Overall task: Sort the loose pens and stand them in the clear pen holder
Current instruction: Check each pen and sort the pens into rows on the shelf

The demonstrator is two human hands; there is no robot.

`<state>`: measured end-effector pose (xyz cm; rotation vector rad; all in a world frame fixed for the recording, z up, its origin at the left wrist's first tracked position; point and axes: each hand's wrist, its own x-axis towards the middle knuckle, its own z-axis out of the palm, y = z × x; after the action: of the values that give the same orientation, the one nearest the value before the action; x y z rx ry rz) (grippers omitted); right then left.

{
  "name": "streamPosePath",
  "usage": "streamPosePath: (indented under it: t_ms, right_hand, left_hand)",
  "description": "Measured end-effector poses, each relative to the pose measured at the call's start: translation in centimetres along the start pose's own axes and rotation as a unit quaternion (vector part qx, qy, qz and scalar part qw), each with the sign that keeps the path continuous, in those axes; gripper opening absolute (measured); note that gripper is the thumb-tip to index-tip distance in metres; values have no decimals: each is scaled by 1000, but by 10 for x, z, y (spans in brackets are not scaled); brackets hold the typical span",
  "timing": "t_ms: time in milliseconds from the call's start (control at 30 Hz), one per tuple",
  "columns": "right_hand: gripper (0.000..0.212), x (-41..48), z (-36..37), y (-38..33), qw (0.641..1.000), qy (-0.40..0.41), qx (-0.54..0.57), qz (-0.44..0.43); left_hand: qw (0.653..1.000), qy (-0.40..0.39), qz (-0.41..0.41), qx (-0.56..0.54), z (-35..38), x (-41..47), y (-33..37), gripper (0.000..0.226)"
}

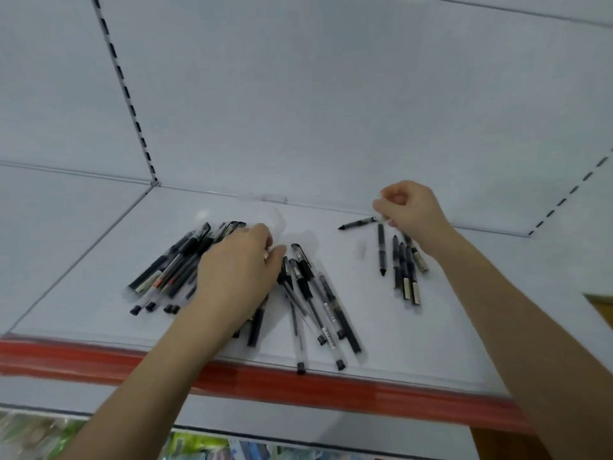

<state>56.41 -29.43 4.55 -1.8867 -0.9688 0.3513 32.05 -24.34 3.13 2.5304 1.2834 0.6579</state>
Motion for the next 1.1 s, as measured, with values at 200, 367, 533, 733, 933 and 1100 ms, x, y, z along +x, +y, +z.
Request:
streamPosePath:
  t_ms: [200, 367, 533, 733, 933, 1100]
  right_hand:
    - [13, -33, -49, 24, 996, 73, 42, 33]
    - [17, -62, -72, 35, 993, 91, 57, 40]
    - [15, -81, -82, 43, 992, 96, 56, 53]
    - [9, -90, -83, 41, 987, 93, 111, 74]
    - [13, -91, -78, 30, 969, 52, 226, 84]
    - [18, -92, -74, 17, 948, 51, 301, 84]
  left_hand:
    - [986, -111, 117, -35, 25, 23, 55, 21]
    - [952, -183, 246, 4, 56, 51, 90, 25]
    - [895, -214, 374, 118, 74, 71, 98, 33]
    - [868, -153, 453, 136, 78, 80, 94, 24]
    - [852, -144, 475, 166, 76, 78, 90, 21]
    - [857, -188, 456, 151, 77, 75, 87, 26]
